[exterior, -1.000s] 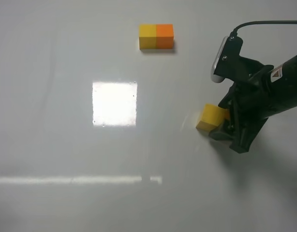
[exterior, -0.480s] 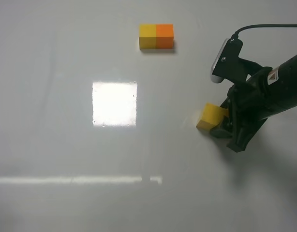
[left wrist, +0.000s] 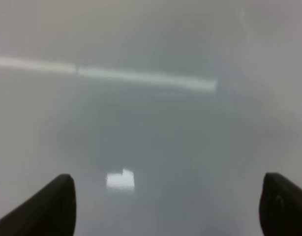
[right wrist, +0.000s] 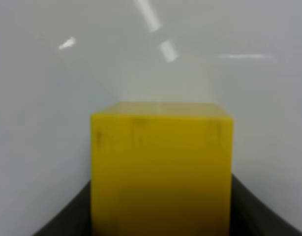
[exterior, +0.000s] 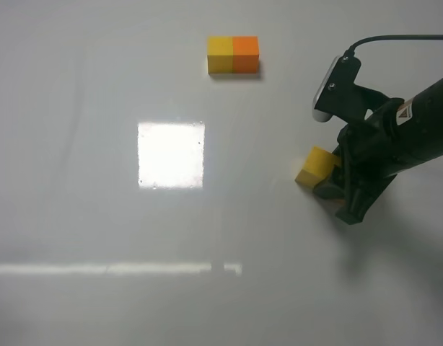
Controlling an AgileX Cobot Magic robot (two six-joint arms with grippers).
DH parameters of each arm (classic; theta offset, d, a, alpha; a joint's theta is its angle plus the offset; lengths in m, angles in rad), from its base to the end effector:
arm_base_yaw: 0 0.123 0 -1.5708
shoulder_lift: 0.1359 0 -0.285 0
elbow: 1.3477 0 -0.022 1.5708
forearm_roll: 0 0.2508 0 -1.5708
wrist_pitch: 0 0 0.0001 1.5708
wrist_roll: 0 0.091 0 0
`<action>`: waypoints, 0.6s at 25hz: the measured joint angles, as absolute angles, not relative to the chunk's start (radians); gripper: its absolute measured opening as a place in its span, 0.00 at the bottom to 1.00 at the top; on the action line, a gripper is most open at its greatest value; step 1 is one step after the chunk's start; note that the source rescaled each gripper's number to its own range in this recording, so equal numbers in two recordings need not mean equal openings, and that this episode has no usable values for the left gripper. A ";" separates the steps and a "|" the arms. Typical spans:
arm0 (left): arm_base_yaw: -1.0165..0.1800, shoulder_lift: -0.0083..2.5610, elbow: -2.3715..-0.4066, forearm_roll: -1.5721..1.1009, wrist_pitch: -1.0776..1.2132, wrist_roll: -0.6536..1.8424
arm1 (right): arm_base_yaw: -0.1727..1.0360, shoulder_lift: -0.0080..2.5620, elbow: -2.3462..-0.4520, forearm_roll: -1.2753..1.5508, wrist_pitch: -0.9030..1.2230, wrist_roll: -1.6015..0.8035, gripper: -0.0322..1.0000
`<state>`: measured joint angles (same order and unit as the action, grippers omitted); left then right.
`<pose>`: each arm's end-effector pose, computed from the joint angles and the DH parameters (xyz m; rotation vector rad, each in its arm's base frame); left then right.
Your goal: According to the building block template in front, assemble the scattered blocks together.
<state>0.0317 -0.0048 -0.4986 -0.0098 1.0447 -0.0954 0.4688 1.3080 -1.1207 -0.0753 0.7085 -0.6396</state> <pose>-0.0047 -0.0009 0.2782 -0.1282 2.0212 -0.0520 0.2504 0.1218 0.3368 -1.2920 2.0026 -0.1668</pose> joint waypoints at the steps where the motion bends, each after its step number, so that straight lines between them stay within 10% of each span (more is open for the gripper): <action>1: 0.032 -0.005 -0.499 -0.010 1.045 -0.095 | 0.469 1.308 -1.121 -0.075 0.708 -0.640 0.05; 15: 0.032 -0.005 -0.499 -0.010 1.045 -0.095 | 0.694 1.378 -1.376 -0.219 0.905 -0.677 0.05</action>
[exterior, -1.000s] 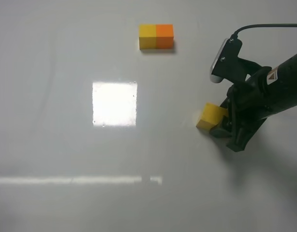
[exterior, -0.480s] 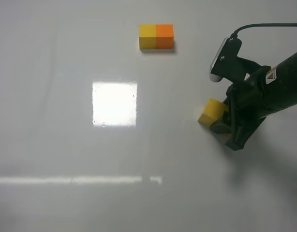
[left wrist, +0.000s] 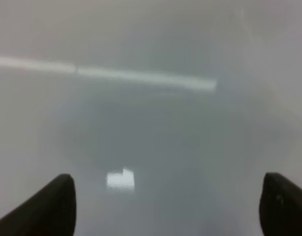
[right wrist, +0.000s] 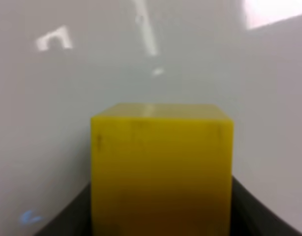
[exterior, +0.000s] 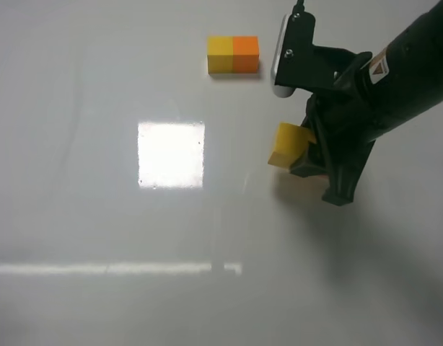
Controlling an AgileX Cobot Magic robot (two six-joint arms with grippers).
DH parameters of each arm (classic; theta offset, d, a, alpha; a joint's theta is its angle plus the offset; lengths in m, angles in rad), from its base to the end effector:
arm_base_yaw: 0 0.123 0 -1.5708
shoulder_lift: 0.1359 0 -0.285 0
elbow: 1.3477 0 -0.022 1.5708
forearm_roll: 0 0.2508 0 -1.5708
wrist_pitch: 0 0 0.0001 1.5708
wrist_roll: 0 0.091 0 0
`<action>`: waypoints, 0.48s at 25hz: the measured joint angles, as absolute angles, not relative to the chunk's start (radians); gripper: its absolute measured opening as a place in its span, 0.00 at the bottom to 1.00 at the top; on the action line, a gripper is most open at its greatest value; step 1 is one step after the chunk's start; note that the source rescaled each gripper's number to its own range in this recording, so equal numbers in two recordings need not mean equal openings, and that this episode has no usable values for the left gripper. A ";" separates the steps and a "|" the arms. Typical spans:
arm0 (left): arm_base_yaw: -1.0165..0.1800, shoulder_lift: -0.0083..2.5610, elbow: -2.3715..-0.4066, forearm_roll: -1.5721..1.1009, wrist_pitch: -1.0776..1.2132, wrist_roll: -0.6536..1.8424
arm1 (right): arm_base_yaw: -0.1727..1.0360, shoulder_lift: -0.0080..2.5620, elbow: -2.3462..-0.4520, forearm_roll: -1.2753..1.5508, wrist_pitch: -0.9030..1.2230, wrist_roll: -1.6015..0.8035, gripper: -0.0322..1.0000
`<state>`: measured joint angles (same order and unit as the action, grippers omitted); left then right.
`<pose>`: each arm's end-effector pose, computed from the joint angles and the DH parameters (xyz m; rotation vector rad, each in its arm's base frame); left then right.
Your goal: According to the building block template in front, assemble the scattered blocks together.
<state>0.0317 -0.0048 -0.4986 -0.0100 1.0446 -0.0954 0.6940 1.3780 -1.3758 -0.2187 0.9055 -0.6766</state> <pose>-0.0047 -0.0009 0.2782 -0.1282 2.0211 -0.0522 0.2357 0.1759 0.3858 -1.5675 1.7907 -0.2608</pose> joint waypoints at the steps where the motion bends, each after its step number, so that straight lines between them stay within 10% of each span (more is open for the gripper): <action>1: 0.032 -0.005 -0.499 -0.010 1.045 -0.095 | 0.714 1.401 -1.409 -0.226 0.927 -0.675 0.05; 12: 0.032 -0.005 -0.499 -0.010 1.045 -0.095 | 0.803 1.709 -1.705 -0.284 1.030 -0.693 0.05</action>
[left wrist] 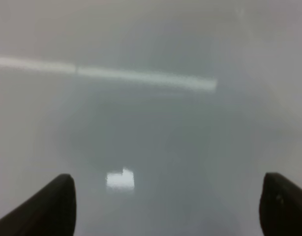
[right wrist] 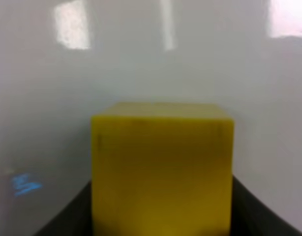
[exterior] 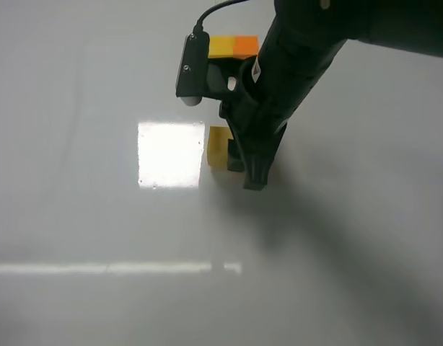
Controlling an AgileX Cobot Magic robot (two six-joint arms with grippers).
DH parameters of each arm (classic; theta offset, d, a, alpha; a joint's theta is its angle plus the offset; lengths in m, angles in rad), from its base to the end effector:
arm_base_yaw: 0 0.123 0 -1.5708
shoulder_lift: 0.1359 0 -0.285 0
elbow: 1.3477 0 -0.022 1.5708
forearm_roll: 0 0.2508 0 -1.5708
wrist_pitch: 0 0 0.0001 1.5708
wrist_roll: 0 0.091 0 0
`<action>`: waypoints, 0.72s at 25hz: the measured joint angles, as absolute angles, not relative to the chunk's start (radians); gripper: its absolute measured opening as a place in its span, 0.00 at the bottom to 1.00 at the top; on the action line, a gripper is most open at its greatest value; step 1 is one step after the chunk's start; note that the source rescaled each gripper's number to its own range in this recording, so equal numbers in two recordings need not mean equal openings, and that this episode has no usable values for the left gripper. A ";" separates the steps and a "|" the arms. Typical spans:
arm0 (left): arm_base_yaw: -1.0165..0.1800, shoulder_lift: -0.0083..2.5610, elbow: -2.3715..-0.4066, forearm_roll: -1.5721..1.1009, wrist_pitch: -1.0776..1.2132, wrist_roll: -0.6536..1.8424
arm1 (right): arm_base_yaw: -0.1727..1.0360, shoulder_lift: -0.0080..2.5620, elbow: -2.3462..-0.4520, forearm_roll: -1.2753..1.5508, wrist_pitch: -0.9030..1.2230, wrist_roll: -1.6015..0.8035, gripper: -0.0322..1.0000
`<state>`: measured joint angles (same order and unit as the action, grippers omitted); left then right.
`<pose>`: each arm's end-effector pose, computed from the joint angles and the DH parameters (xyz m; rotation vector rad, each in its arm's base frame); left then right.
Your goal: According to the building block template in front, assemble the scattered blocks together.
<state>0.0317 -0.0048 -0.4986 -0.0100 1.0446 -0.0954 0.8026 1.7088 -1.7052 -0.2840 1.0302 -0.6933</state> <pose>-0.0047 -0.0009 0.2782 -0.1282 2.0211 -0.0522 0.2784 0.2567 0.3695 -1.7536 1.7657 -0.3195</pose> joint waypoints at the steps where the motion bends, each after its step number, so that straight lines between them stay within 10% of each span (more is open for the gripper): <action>1: 0.032 -0.005 -0.499 -0.010 1.045 -0.095 | 0.803 1.727 -1.714 -0.284 1.035 -0.705 0.05; 18: 0.032 -0.005 -0.499 -0.010 1.045 -0.095 | 0.809 1.742 -1.731 -0.276 1.027 -0.767 0.05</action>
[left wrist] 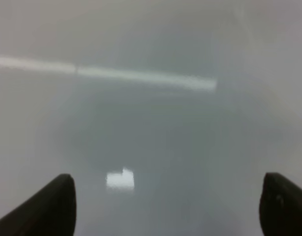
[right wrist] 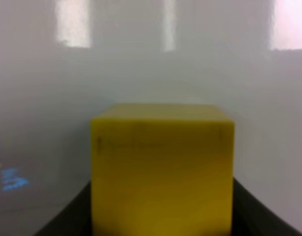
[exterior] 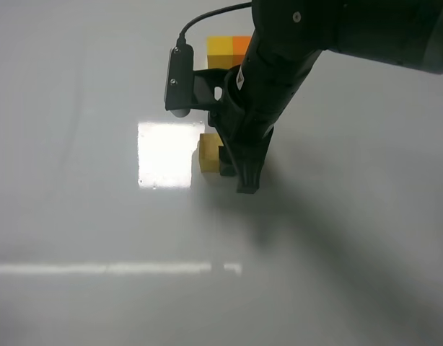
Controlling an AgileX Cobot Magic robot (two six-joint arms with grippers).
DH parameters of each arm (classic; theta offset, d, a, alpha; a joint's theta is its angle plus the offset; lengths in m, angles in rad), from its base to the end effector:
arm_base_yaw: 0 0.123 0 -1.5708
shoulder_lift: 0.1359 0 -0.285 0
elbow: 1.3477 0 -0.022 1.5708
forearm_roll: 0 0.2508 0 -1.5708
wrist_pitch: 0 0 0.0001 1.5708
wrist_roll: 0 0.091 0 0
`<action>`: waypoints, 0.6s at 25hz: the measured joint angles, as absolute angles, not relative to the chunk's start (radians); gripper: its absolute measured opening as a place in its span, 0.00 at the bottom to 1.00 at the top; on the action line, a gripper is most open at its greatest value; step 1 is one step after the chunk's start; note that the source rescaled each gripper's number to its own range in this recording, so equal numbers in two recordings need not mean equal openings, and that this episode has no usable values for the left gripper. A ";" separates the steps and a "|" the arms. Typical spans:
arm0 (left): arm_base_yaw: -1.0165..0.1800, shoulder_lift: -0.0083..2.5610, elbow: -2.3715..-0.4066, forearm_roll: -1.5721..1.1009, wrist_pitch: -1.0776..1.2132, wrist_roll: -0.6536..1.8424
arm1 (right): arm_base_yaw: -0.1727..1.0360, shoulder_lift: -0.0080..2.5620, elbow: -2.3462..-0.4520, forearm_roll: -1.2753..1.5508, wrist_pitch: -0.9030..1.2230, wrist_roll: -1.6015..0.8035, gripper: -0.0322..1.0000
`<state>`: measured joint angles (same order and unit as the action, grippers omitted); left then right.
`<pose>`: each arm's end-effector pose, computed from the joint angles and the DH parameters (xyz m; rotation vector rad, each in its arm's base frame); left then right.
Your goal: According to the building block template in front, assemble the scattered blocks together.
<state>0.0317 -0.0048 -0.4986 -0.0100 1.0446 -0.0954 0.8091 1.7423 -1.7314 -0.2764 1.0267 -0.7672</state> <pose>-0.0047 -0.0009 0.2782 -0.1282 2.0211 -0.0522 0.2826 0.2655 0.3645 -1.8304 1.7011 -0.3380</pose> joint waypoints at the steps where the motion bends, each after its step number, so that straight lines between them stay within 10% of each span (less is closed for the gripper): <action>1: 0.032 -0.005 -0.499 -0.010 1.045 -0.095 | 0.809 1.742 -1.731 -0.276 1.026 -0.769 0.05; 12: 0.032 -0.005 -0.499 -0.010 1.045 -0.094 | 0.809 1.742 -1.731 -0.272 1.024 -0.776 0.05; 15: 0.032 -0.005 -0.499 -0.010 1.045 -0.094 | 0.809 1.742 -1.731 -0.264 1.014 -0.774 0.20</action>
